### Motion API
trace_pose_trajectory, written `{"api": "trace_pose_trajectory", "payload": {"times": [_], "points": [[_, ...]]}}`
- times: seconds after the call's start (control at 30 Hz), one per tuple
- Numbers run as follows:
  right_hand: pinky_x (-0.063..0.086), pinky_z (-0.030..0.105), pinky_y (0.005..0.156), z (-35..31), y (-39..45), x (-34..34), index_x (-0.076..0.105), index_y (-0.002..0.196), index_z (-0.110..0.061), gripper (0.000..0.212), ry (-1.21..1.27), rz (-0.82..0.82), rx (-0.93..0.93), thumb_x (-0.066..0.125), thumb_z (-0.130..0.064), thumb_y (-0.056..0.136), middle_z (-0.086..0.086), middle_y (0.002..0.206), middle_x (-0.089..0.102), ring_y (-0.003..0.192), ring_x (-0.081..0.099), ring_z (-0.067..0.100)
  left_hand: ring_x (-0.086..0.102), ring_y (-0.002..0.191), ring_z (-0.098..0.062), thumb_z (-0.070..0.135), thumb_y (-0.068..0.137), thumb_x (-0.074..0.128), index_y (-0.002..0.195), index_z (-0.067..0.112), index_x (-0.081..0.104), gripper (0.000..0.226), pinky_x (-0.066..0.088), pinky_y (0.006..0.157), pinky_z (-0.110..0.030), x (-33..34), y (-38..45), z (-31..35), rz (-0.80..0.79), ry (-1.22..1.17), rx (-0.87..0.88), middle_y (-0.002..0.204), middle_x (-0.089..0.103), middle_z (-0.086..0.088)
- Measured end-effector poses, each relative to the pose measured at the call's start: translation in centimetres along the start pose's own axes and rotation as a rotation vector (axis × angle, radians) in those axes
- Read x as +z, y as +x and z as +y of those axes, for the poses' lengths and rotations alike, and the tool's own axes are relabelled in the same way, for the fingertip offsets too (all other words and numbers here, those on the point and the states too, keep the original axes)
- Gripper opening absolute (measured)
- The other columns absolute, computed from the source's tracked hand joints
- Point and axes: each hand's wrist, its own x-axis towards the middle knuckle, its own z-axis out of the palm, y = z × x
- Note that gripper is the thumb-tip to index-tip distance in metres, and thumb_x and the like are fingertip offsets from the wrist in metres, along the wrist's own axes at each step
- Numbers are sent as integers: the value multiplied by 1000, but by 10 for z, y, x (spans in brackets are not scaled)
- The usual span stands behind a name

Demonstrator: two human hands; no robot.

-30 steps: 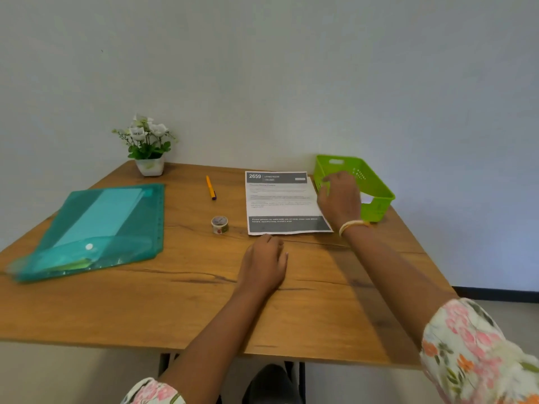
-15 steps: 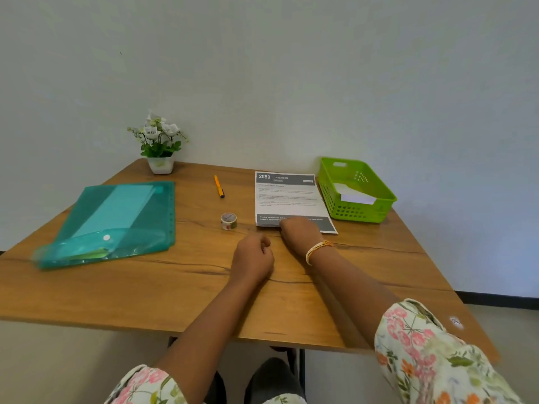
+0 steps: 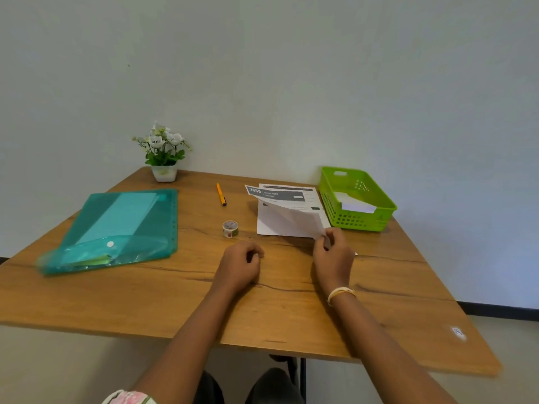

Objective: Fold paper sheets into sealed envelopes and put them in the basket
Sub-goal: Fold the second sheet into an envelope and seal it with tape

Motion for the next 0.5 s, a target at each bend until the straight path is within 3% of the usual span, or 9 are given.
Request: {"api": "trace_pose_trajectory", "payload": {"times": [0.1,0.23,0.3,0.37,0.5], "points": [[34,19,61,13,-14,-21,63,87,-10,15,100,87,66,60,4,82,2,79,62,73,55,19,59,90,0,9,86,58,92,25,71,21,44,78,-13,1,0,-3,17,-62,-30,94,68,11],[48,34,73,28,-15,-43,65,81,-4,22,289,57,174,53,15,79,11,84,65,81,58,21,59,84,4,12,91,57,99,20,72,19,40,69,-5,-1,3,-6,85,-140,-58,92,69,10],[50,29,75,31,-12,-52,63,74,-8,31,337,-11,165,51,21,77,7,81,64,81,59,17,62,88,-5,16,96,52,103,18,70,20,46,74,-16,-4,3,-6,141,-239,-76,95,69,4],[50,19,78,35,-10,-61,61,70,-10,35,336,-127,125,54,24,76,3,82,65,83,61,11,65,94,-20,21,101,43,107,16,66,24,52,79,-31,-9,1,-3,199,-495,-154,99,69,-4],[50,26,84,44,-5,-76,60,69,-10,29,289,-357,64,69,18,74,10,92,68,101,62,15,64,94,-29,33,103,36,118,11,59,35,53,75,-39,-24,-3,-2,223,-841,-278,104,67,-13]]}}
